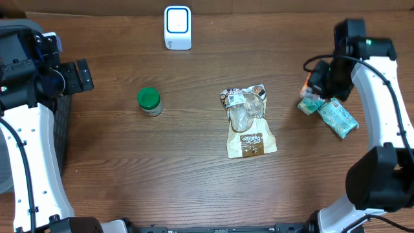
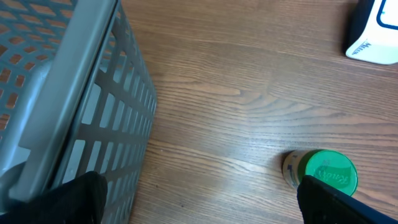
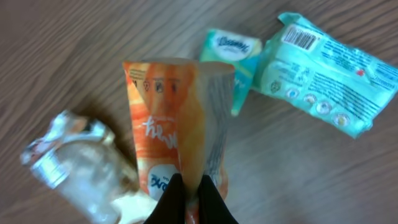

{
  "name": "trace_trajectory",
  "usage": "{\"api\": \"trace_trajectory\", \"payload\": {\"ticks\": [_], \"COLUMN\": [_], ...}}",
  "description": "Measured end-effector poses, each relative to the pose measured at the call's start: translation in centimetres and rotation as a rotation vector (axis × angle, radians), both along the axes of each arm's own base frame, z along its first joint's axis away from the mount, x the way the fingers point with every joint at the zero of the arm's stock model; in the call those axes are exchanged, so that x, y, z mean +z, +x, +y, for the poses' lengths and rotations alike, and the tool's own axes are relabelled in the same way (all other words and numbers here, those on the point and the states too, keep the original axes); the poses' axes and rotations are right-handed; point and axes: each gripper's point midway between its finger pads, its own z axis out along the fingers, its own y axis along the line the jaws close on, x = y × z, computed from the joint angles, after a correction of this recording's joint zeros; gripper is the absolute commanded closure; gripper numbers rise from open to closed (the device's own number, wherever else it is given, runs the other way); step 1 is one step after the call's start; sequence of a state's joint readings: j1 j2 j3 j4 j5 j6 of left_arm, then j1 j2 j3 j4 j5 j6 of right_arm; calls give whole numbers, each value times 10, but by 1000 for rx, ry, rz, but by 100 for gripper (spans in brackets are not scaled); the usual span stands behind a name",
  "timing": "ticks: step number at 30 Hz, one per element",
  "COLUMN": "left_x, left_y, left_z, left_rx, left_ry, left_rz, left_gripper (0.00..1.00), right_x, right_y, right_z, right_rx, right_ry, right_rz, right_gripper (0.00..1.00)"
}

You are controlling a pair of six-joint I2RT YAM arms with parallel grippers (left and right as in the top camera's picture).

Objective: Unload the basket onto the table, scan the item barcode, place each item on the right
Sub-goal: 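Carry the orange pack right and drop it beside the tissue pack, then reach the right gripper to the clear bread bag, grasp and lift it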

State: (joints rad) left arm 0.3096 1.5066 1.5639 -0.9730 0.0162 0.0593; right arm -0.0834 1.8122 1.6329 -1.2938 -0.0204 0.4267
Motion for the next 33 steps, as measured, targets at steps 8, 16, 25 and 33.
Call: {"api": "trace_trajectory", "payload": {"ticks": [8, 16, 25, 33], "left_x": [0, 0, 0, 0], "left_y": [0, 0, 0, 0], "left_z": [0, 0, 0, 0], "left_rx": [0, 0, 0, 0], "left_ry": [0, 0, 0, 0], "left_rz": [0, 0, 0, 0], "left_gripper": [0, 0, 0, 1], "right_x": [-59, -67, -24, -8], "right_y": [-11, -27, -23, -11], "right_z": [-54, -55, -21, 52], "right_rx": [-177, -172, -6, 262], "right_ry": [7, 35, 185, 317], "right_rz": [3, 55, 47, -17], "right_gripper": [84, 46, 44, 22]}}
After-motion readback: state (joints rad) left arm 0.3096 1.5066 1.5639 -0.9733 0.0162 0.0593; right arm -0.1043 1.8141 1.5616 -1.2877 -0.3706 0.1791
